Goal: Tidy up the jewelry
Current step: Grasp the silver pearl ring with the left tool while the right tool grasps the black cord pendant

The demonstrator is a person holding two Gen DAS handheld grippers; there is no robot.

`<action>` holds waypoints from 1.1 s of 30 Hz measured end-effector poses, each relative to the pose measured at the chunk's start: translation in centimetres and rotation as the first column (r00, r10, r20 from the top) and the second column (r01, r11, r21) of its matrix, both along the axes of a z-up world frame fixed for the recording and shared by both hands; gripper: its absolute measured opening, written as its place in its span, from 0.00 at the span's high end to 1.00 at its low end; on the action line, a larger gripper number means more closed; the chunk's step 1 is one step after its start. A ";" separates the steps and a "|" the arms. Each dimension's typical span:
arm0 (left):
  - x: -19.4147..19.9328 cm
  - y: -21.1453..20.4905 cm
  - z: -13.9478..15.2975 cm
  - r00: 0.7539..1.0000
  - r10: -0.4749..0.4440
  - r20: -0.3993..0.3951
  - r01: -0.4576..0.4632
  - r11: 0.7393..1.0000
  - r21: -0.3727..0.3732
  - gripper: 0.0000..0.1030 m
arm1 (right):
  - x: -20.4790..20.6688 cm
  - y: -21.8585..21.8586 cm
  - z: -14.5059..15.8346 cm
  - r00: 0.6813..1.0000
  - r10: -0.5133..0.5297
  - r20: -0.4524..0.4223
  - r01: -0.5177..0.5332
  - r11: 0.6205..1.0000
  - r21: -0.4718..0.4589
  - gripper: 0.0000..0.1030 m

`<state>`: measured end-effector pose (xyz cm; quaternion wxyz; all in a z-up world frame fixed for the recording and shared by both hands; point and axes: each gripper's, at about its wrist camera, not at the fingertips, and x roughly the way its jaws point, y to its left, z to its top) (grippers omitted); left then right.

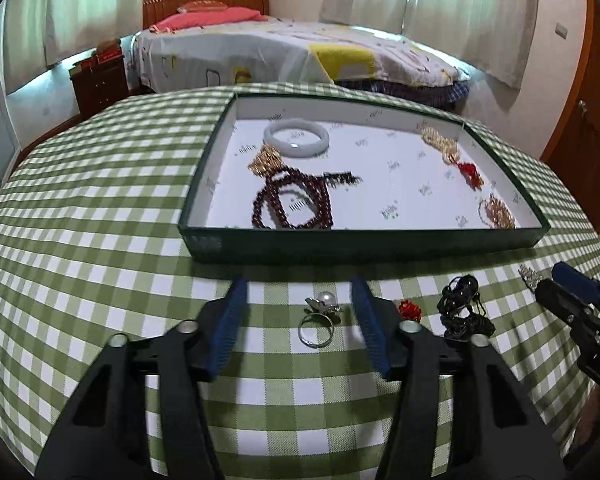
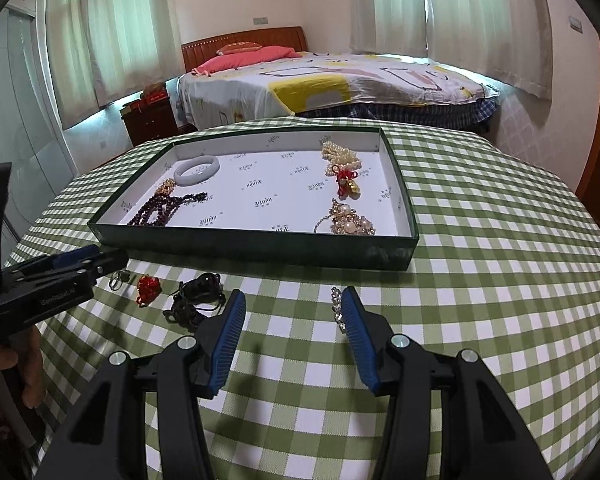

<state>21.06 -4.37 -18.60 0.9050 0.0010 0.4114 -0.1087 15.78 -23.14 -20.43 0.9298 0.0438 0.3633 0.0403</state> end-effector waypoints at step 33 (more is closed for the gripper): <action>-2.0 3.8 0.9 0.998 0.061 -0.009 -0.061 0.998 -0.029 0.87 | 1.0 3.5 -0.6 0.994 0.102 -0.043 -0.102 0.995 0.009 0.52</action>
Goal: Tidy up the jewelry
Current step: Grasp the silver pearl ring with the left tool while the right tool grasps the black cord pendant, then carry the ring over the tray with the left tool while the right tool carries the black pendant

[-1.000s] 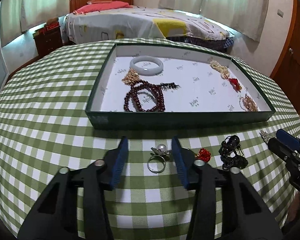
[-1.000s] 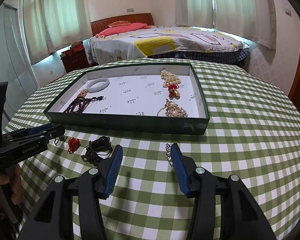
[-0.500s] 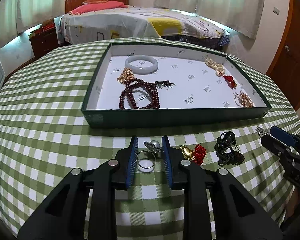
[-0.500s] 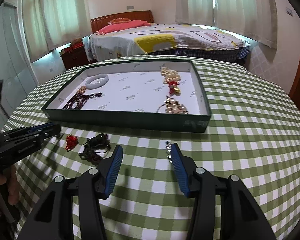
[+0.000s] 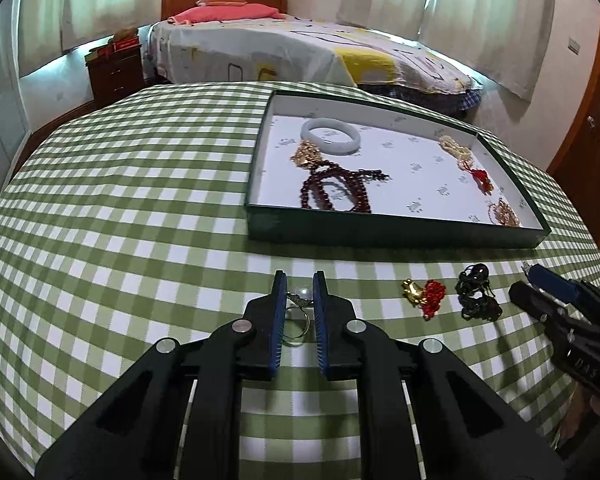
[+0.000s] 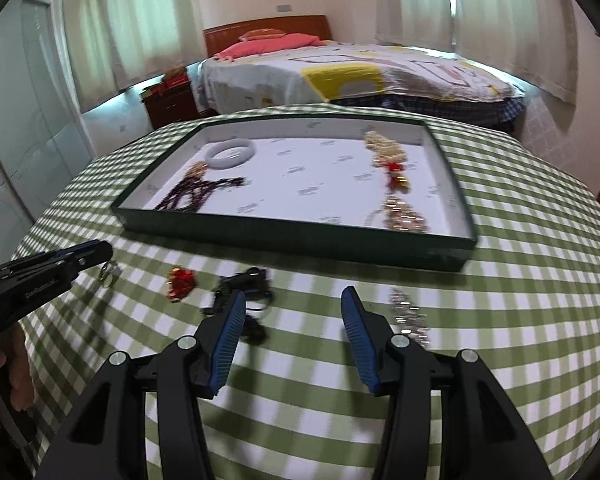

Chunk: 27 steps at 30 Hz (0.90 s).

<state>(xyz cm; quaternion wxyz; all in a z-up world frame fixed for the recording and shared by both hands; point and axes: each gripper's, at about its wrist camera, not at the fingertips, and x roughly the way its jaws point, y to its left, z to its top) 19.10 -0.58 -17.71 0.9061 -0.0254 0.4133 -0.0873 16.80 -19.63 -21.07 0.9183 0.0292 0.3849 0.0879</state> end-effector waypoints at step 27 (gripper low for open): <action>-0.5 -0.9 0.3 1.000 -0.017 0.015 0.017 1.000 -0.001 0.87 | -1.3 0.8 1.3 0.998 0.052 0.045 -0.051 0.998 -0.022 0.91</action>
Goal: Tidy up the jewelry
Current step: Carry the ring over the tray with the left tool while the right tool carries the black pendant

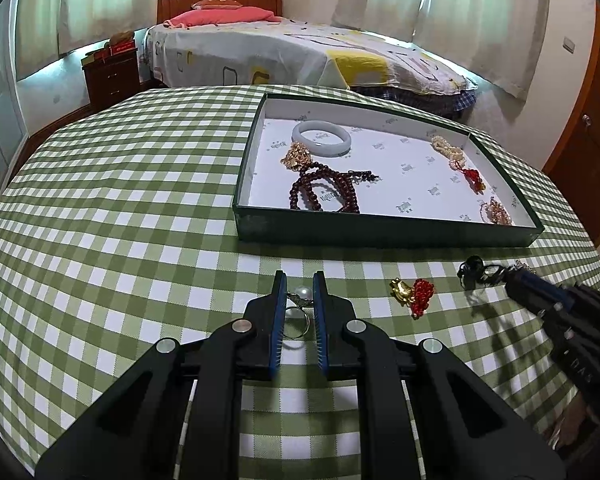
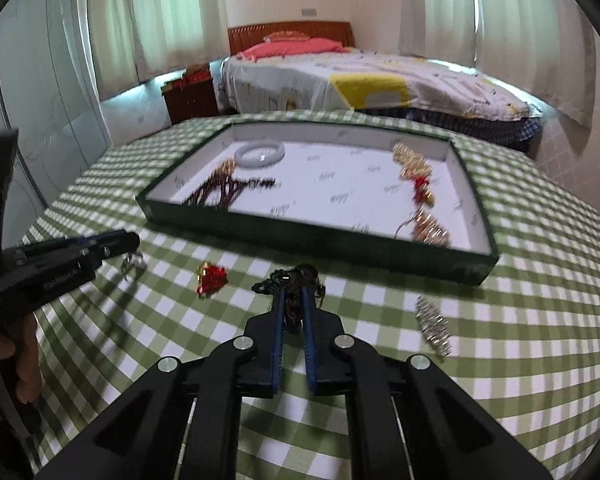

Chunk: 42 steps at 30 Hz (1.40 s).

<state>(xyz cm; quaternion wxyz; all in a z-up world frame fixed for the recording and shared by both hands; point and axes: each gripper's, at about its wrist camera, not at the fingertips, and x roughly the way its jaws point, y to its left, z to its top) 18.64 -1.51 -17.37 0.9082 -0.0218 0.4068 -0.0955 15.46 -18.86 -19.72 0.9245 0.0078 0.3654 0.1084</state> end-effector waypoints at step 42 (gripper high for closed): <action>7.6 -7.4 9.7 0.974 -0.099 0.206 0.123 0.987 -0.106 0.87 | 7.3 -3.3 9.4 0.965 -0.058 0.257 0.043 0.997 0.064 0.91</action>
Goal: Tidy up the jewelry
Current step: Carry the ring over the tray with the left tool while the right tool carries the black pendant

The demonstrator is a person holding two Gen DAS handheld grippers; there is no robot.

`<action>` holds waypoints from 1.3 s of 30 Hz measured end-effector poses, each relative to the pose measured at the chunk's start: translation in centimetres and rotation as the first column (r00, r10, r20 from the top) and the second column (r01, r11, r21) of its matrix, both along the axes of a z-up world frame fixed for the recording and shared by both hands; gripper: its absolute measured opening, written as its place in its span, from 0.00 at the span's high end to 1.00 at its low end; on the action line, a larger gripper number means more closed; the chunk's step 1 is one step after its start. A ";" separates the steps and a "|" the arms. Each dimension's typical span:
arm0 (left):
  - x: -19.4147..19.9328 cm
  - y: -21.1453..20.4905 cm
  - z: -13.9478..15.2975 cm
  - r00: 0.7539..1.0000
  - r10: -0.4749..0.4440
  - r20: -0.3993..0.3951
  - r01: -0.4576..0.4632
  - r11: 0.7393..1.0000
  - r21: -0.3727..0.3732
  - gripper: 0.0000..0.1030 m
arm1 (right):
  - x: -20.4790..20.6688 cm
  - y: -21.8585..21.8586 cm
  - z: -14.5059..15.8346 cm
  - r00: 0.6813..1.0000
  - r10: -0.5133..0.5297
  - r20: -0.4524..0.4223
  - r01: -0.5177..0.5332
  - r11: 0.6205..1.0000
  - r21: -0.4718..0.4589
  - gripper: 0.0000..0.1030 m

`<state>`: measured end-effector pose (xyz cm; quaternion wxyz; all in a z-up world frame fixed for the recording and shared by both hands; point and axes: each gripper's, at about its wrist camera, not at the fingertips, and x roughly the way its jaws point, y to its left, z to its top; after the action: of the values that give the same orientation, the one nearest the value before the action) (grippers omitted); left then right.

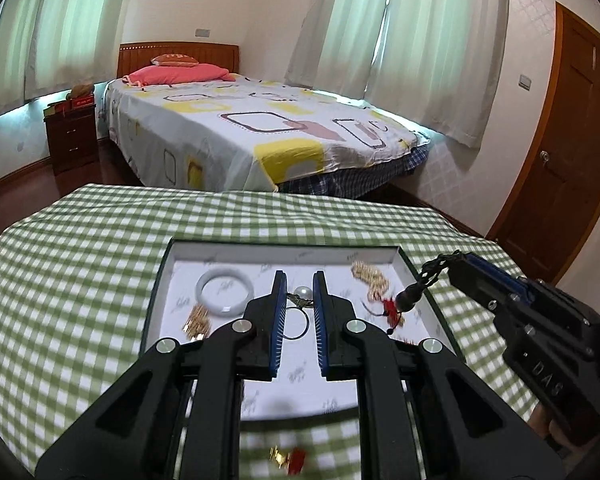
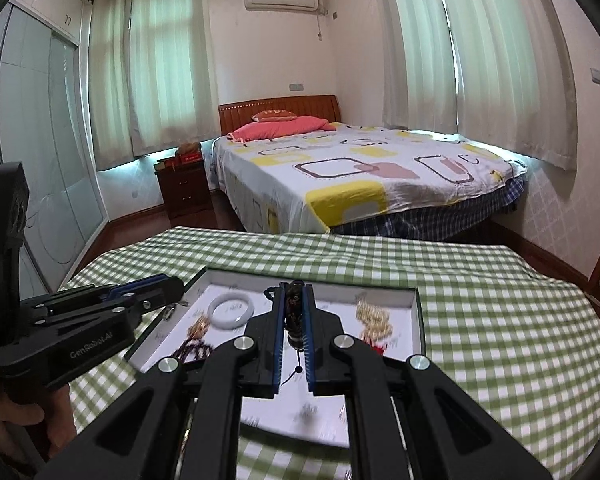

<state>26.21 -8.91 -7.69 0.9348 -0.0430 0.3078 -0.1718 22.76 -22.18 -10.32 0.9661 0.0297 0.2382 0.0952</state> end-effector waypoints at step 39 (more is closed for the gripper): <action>11.4 -4.1 -10.1 0.962 0.024 -0.270 0.016 0.989 0.146 0.87 | 11.7 -0.7 -9.5 0.947 -0.039 -0.320 0.025 0.999 -0.047 0.91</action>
<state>37.64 -13.00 -17.81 0.8848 0.0021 0.4446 -0.1393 34.46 -22.84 -19.84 0.9164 0.0280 0.3934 0.0685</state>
